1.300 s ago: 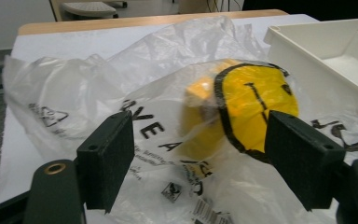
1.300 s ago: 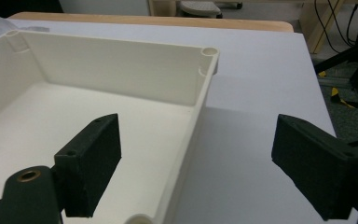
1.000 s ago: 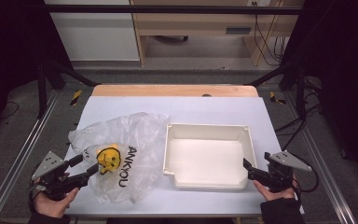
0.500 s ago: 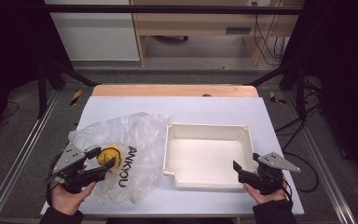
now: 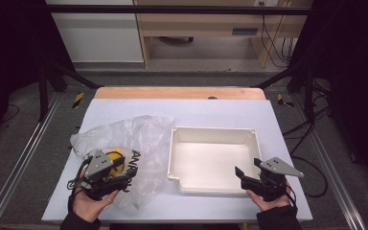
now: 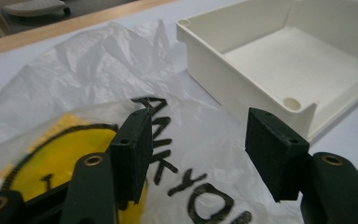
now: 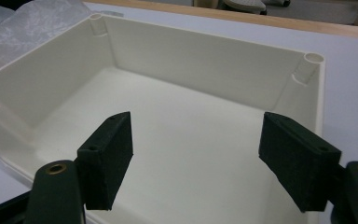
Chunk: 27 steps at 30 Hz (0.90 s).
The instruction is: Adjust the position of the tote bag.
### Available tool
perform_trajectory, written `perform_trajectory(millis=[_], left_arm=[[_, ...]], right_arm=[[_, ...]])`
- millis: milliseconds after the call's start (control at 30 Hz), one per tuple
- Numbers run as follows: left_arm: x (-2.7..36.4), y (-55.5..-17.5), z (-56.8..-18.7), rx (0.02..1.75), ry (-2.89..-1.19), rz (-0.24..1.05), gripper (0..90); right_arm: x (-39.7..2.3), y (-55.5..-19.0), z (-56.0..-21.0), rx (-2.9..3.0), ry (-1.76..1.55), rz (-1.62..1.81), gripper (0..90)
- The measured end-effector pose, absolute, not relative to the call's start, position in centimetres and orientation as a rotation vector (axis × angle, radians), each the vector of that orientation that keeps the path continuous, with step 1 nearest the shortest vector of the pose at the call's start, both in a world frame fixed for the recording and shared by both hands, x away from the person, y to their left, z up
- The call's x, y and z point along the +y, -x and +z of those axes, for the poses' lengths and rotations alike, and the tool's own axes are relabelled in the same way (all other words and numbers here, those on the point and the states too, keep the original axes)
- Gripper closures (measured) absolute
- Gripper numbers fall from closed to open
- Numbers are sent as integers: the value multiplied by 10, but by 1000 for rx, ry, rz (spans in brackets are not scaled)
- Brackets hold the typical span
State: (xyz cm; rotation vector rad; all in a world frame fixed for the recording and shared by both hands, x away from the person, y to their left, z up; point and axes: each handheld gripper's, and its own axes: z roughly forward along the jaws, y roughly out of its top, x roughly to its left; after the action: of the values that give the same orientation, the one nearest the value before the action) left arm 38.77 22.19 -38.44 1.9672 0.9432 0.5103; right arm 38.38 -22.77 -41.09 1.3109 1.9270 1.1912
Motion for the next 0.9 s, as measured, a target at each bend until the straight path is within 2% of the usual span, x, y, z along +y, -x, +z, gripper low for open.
perform_trajectory(millis=[400, 533, 667, 733, 767, 800, 867, 900], left_arm=[[195, -381, -409, 915, -2089, 459, 401], [190, -381, -419, 930, -2137, 466, 422], [186, -380, -425, 942, -2191, 489, 511], [186, -381, -428, 950, -2210, 507, 587], [186, -381, -429, 951, -2222, 510, 658], [187, -382, -430, 948, -2231, 507, 658], [189, -383, -431, 956, -2238, 496, 724], [191, -384, -431, 956, -2228, 481, 787]], right_arm=[[-221, -384, -412, 1955, -1293, 1206, 266], [-219, -384, -412, 1966, -1290, 1206, 267], [-217, -384, -413, 1974, -1290, 1205, 268], [-217, -384, -413, 1974, -1290, 1203, 272], [-216, -385, -414, 1977, -1290, 1200, 274], [-216, -385, -414, 1977, -1290, 1200, 274], [-216, -384, -414, 1982, -1284, 1196, 281], [-216, -384, -414, 1985, -1286, 1199, 289]])
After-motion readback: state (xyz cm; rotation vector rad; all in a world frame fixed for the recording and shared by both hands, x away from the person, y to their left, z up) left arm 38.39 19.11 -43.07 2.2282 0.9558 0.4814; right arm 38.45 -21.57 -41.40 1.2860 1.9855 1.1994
